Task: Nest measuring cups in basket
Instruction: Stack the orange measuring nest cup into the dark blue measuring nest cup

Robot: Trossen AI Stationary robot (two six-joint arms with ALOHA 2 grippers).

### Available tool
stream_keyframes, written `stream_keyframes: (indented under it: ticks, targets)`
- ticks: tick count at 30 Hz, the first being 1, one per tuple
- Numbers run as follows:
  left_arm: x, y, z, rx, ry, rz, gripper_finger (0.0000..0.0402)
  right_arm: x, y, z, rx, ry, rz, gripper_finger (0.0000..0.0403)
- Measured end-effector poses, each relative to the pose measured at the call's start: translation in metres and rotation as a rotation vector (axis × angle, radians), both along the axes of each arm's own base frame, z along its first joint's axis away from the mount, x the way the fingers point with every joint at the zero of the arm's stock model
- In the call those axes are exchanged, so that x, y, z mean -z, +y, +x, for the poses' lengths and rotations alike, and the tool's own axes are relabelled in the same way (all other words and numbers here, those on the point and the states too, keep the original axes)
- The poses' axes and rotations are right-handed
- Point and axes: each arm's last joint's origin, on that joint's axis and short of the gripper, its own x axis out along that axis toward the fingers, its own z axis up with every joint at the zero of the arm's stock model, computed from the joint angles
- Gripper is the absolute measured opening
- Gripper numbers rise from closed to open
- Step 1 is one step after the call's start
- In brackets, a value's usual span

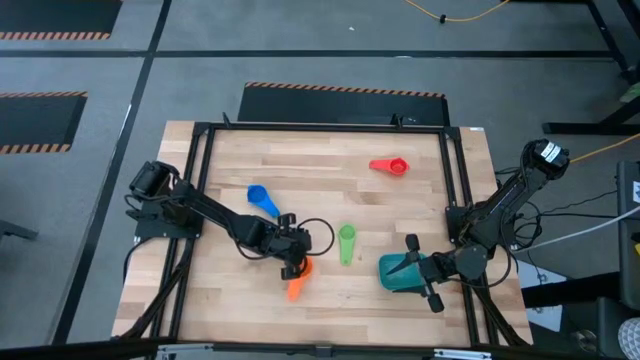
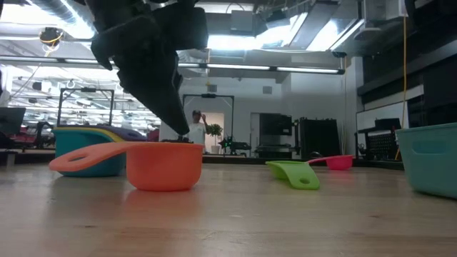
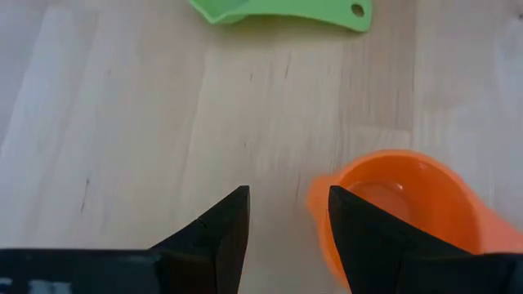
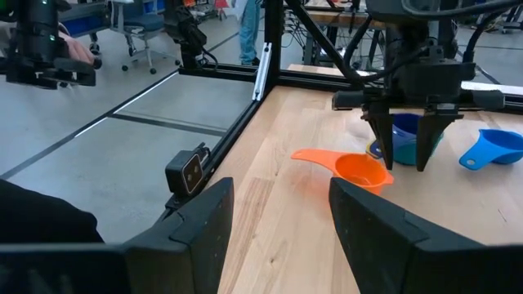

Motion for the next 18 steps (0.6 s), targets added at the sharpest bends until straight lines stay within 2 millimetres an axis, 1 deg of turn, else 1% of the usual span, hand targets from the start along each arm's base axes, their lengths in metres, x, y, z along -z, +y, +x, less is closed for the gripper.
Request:
stream_keyframes:
  ticks: [4, 7, 9, 14, 15, 18]
  targets:
    - [0.003, 0.0, -0.001, -0.029, 0.021, -0.022, 0.0161, 0.0, 0.0, 0.0, 0.001, 0.001, 0.003, 0.0208]
    - [0.008, 0.0, -0.001, -0.031, 0.043, -0.028, 0.0161, 0.0, 0.0, 0.0, 0.001, 0.001, 0.003, 0.0208]
    - [0.008, -0.001, -0.001, -0.022, 0.044, -0.046, 0.0161, 0.0, 0.0, 0.0, 0.001, 0.001, 0.004, 0.0208]
    - [0.023, -0.003, 0.001, -0.026, 0.101, -0.078, 0.0161, 0.0, 0.0, 0.0, 0.001, 0.001, 0.004, 0.0208]
    - [0.025, -0.004, 0.003, -0.021, 0.098, -0.088, 0.0161, 0.0, 0.0, 0.0, 0.001, 0.001, 0.004, 0.0208]
    - [0.027, -0.004, 0.002, -0.014, 0.123, -0.095, 0.0161, 0.0, 0.0, 0.0, 0.001, 0.001, 0.005, 0.0208]
